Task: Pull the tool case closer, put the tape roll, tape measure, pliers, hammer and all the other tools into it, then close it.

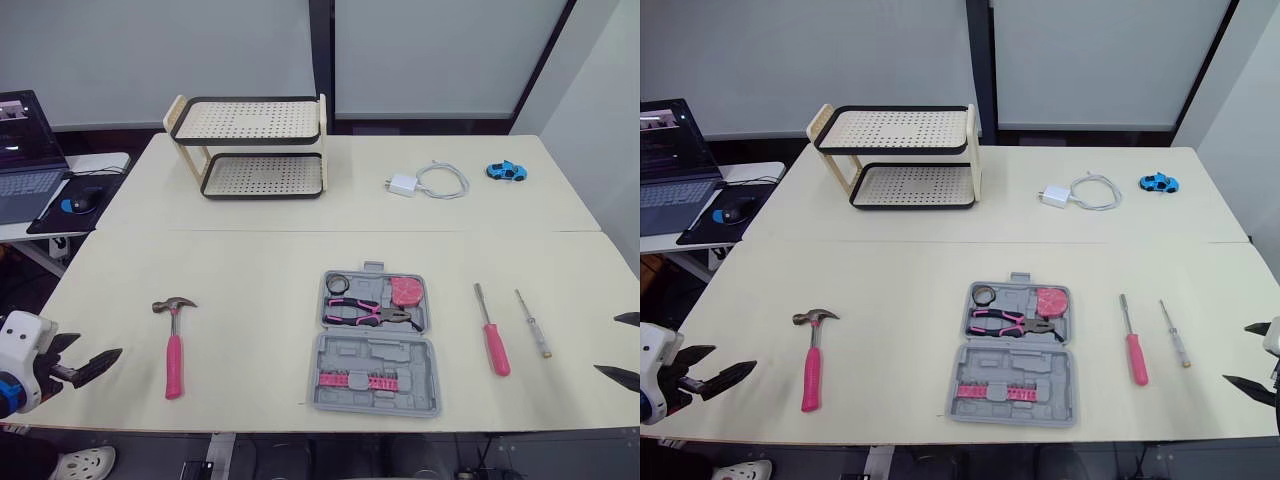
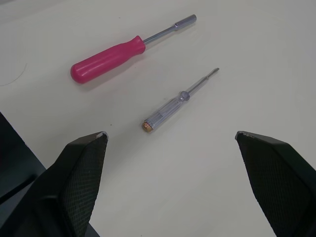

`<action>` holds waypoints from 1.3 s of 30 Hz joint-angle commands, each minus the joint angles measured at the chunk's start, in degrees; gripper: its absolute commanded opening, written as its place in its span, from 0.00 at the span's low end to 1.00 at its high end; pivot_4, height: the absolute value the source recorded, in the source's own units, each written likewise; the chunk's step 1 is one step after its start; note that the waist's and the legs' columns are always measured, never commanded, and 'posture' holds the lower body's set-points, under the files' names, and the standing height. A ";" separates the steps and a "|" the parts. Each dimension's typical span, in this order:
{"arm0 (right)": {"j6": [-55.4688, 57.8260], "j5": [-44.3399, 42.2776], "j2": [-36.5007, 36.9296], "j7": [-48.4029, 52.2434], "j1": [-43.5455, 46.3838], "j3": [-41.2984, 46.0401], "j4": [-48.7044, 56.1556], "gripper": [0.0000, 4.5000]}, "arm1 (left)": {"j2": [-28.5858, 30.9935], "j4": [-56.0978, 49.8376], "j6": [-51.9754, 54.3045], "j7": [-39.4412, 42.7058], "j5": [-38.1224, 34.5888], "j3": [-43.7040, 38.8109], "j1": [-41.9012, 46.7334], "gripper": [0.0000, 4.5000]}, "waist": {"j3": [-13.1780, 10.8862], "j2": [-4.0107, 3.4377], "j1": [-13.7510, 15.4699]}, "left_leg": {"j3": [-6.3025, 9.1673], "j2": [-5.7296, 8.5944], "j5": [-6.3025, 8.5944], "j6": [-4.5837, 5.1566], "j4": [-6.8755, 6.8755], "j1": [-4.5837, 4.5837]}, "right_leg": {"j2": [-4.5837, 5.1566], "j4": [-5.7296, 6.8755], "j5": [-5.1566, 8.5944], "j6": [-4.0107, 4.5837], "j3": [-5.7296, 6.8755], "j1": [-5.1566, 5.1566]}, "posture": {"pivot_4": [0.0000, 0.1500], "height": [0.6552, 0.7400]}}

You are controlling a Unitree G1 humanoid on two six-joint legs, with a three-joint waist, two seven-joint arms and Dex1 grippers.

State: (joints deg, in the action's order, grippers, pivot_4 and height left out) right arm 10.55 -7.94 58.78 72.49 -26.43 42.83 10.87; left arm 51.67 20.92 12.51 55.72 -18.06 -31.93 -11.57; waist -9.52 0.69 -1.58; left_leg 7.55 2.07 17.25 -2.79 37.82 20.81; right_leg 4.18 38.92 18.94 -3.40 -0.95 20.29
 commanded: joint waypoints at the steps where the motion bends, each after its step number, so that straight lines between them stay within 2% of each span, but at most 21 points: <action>1: -0.46 -0.24 1.05 0.27 -0.24 0.64 0.50 0.99 | -0.08 -1.96 0.35 0.07 -1.28 -1.07 -0.65 1.00 | 0.00 0.00 0.00 | 0.00 0.00 0.00 0.00 0.00 0.00 | 0.00 0.00 0.00 0.00 0.00 0.00 | 1.00 1.00; 10: -0.60 -0.23 1.23 0.29 -0.02 0.50 0.57 0.99 | -0.11 -2.75 1.27 -0.05 -1.56 -1.58 -0.82 1.00 | 0.00 0.00 0.00 | 0.01 0.00 0.00 0.00 0.00 0.00 | 0.00 0.00 0.00 0.00 0.01 0.00 | 1.00 1.00; 39: -2.19 -0.19 1.26 -0.15 -0.26 0.82 -0.53 0.99 | -1.30 -21.93 15.00 -5.75 -4.57 -2.59 -5.10 1.00 | -0.02 0.01 0.04 | 0.01 -0.01 0.00 -0.01 0.00 0.02 | 0.00 -0.05 0.00 0.01 -0.01 -0.02 | 1.00 1.00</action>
State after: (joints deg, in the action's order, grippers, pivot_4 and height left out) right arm 9.12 -7.90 58.81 72.46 -27.02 42.47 10.27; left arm 50.35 1.19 26.72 50.55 -21.79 -31.98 -16.23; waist -9.53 0.71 -1.54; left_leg 7.55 2.06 17.25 -2.79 37.82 20.84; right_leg 4.18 38.87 18.95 -3.39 -0.96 20.27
